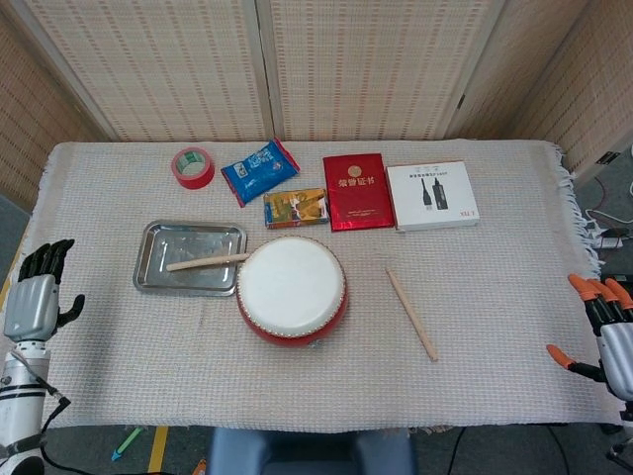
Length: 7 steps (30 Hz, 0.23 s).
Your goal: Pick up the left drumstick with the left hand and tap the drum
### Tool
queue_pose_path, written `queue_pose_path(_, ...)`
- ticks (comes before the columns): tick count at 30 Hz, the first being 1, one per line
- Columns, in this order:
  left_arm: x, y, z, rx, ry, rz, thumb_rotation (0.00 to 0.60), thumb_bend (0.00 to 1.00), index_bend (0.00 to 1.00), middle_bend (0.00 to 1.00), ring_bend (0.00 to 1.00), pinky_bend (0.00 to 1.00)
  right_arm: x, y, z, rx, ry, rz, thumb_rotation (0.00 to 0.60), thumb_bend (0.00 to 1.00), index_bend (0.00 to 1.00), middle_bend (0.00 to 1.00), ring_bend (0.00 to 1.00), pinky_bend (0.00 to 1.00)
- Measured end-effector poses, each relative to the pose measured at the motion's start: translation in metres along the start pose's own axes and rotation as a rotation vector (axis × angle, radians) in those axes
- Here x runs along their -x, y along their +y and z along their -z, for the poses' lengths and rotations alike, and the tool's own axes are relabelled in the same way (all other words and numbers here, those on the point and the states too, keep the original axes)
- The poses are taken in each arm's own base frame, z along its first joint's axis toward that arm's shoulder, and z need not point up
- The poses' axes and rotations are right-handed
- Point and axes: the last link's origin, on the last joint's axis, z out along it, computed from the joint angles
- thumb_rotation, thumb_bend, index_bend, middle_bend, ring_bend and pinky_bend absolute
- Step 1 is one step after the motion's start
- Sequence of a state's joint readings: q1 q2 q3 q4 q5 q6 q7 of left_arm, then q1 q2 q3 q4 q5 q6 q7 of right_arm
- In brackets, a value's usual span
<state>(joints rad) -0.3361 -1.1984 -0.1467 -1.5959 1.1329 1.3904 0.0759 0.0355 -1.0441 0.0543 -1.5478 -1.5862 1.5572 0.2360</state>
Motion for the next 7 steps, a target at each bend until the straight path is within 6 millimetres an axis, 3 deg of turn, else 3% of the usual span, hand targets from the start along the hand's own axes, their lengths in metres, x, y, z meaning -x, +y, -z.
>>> queue_pose_path(7, -0.005, -0.009, 0.054, 0.026, 0.024, -0.037, 0.6, 0.31, 0.1, 0.07, 0.0, 0.07, 0.009, -0.004, 0.008, -0.014, -0.037, -0.05, 0.6, 0.16, 0.0, 0.11, 0.0, 0.05)
